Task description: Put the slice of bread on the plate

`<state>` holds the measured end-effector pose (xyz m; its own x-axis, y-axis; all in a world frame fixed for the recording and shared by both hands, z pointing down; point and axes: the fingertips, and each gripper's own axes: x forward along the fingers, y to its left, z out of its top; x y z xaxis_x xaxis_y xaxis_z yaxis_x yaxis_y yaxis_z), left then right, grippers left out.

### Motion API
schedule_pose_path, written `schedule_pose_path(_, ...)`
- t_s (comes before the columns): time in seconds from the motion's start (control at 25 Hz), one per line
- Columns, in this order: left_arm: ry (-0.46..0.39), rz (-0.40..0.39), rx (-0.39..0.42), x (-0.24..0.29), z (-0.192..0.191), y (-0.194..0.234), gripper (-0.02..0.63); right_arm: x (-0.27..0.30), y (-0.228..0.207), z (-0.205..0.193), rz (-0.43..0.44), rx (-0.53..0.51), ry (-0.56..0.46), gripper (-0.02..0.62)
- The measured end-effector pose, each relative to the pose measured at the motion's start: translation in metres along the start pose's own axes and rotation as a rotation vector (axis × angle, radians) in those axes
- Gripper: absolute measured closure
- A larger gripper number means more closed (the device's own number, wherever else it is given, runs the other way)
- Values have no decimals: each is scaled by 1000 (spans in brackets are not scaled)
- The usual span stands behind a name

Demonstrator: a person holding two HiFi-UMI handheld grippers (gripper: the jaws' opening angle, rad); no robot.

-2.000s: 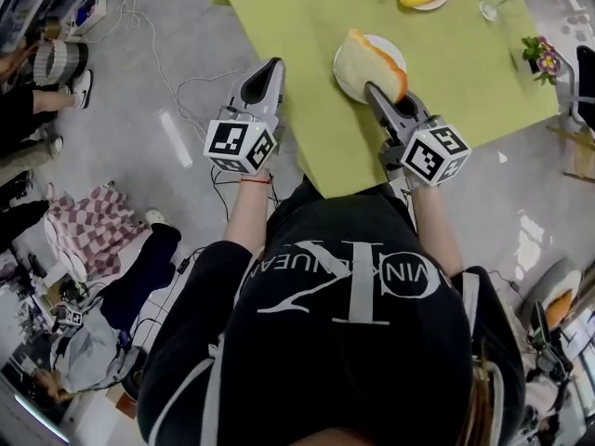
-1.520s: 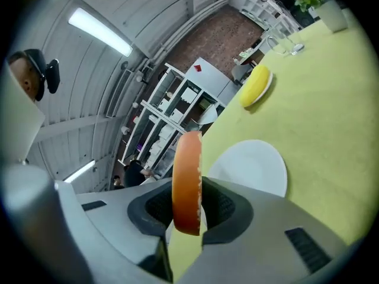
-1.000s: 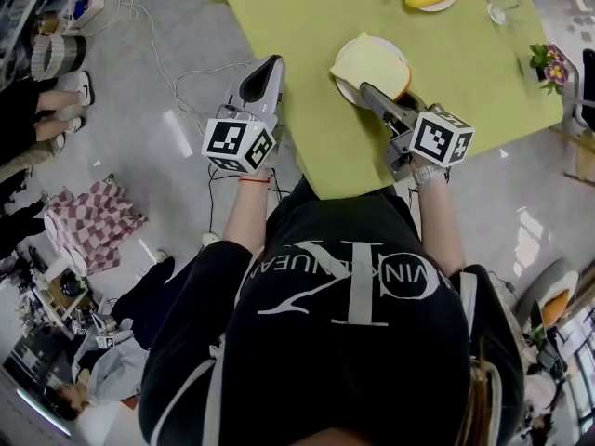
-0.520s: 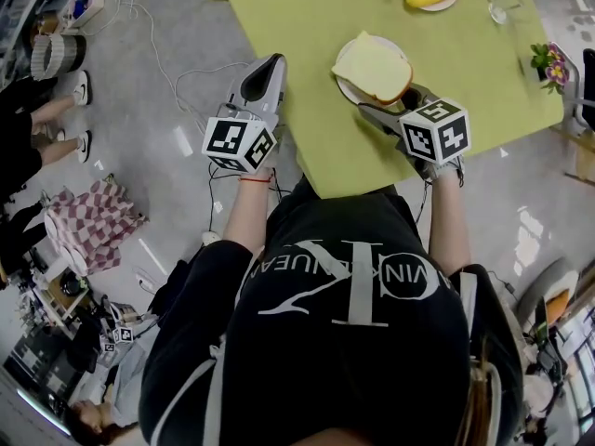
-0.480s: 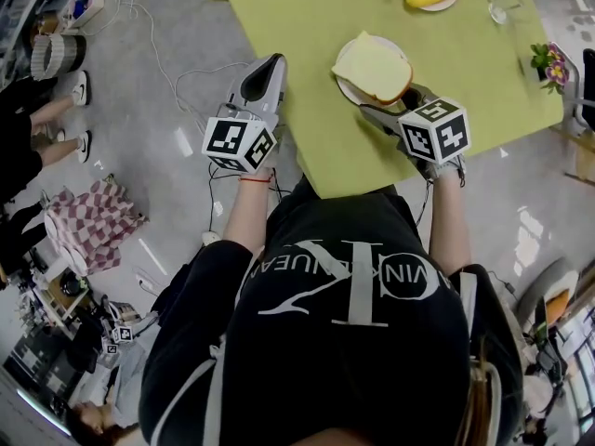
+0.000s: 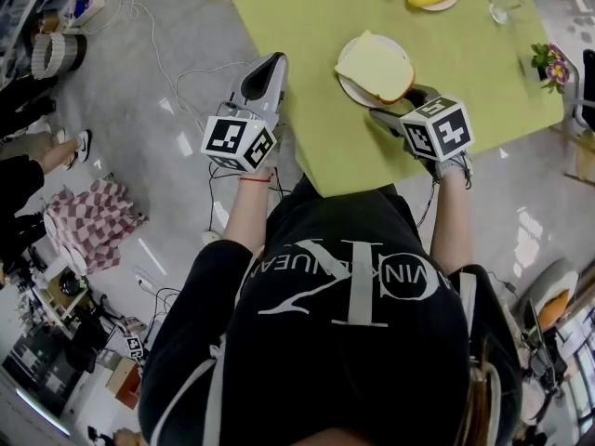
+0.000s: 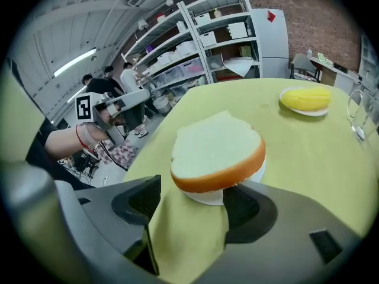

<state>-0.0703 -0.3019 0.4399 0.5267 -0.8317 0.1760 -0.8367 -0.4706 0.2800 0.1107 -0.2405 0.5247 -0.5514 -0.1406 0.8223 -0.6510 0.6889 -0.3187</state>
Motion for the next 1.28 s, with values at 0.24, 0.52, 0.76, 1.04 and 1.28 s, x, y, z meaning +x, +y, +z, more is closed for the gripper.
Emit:
schedule_pose_path(0.24,-2,-8,-2,-3,3,1,595,0,3,-2,-12,3,10,265)
schedule_pose_path(0.52,-3,-19,3,-3,4,-5,595,-4,2,-8,-18,15,1,264)
schedule_pose_path(0.76,2,-25,6,-4,2,-6,595,-4,3,-10,-18,23,-8,264)
schedule_pose_path(1.04,0,-32,12,-10,5,-8,595,-8,7,-14,-30,31,-12,264)
schedule_pose_path(1.28,-2,-47,17,-11,7,-13,595,-13,9,-16,-43,43,-31,264)
